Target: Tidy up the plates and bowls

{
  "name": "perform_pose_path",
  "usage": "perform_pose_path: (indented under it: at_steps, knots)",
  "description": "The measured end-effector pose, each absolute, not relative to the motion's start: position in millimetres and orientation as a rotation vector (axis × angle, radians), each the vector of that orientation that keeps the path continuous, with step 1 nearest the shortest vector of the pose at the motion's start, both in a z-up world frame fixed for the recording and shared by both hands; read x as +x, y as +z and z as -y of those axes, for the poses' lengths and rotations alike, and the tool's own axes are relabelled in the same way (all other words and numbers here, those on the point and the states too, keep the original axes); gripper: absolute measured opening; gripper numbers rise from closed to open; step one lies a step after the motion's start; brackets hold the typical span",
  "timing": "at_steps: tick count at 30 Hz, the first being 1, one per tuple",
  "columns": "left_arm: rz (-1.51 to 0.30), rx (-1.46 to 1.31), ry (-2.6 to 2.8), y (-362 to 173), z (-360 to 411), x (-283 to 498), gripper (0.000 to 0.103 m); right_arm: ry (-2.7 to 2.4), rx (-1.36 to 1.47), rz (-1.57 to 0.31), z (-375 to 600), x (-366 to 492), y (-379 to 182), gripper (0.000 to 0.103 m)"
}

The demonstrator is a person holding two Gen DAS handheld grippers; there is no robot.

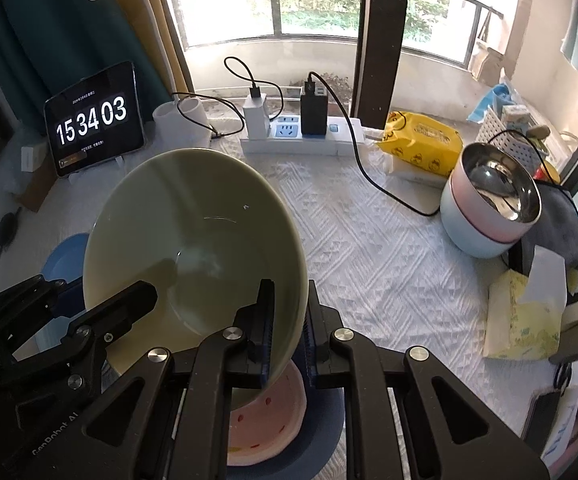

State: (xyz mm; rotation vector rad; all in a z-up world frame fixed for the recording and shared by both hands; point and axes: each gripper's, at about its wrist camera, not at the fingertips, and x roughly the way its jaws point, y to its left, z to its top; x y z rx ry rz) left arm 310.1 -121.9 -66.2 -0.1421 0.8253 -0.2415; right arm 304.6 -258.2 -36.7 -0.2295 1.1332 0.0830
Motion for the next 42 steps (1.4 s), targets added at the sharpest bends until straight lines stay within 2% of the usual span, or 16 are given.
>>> perform_pose_path:
  at_steps: [42]
  knots:
    - [-0.919,-0.073,-0.282,-110,137,264,0.027,0.022,-0.184,-1.240,270,249,-72,0.015]
